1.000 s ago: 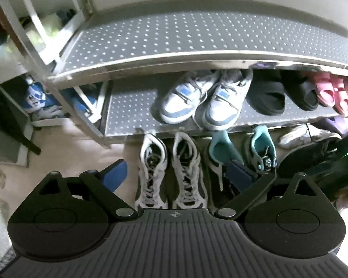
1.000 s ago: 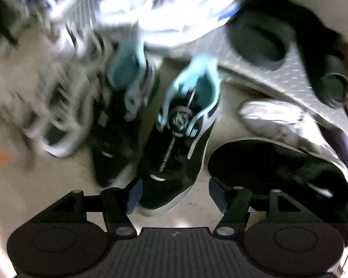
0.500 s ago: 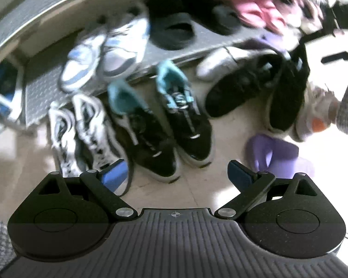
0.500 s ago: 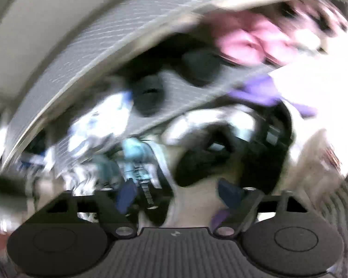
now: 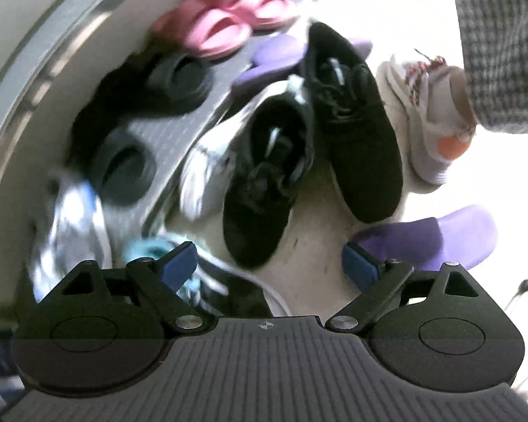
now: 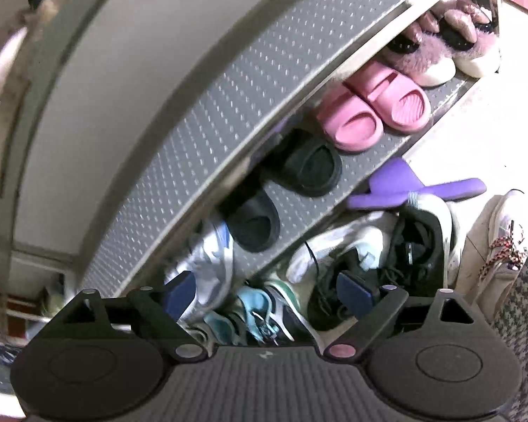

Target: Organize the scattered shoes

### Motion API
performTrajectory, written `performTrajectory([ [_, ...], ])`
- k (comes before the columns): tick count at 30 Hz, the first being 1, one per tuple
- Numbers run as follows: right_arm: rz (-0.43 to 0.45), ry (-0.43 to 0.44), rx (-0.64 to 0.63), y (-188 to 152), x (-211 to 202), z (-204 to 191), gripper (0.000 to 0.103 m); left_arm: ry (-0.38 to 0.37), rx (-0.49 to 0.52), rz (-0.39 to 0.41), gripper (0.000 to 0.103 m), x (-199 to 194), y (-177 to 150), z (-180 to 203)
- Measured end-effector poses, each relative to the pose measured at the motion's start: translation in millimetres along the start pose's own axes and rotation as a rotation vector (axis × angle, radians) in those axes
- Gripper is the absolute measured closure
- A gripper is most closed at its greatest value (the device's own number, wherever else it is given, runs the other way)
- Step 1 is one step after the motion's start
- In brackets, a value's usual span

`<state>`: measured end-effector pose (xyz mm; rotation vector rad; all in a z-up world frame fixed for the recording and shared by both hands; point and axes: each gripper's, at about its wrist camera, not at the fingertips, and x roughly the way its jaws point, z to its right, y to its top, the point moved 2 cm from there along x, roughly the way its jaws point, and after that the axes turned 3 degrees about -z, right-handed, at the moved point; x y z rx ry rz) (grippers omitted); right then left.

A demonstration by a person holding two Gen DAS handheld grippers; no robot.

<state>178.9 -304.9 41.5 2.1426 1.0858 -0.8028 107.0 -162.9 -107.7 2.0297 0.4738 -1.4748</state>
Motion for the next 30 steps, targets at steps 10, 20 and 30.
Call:
performTrajectory([
  [10, 0.019, 0.093, 0.089, 16.9, -15.6, 6.7, 0.013, -0.200, -0.751, 0.082, 0.026, 37.9, 16.2, -104.2],
  [20, -0.013, 0.107, 0.100, 17.0, -10.3, 6.0, 0.011, -0.040, -0.229, 0.031, 0.029, 81.3, 66.9, -42.9],
  [30, -0.037, 0.104, 0.106, 16.9, -4.1, 5.2, 0.011, -0.012, -0.078, -0.092, 0.076, 118.8, 91.4, -8.3],
])
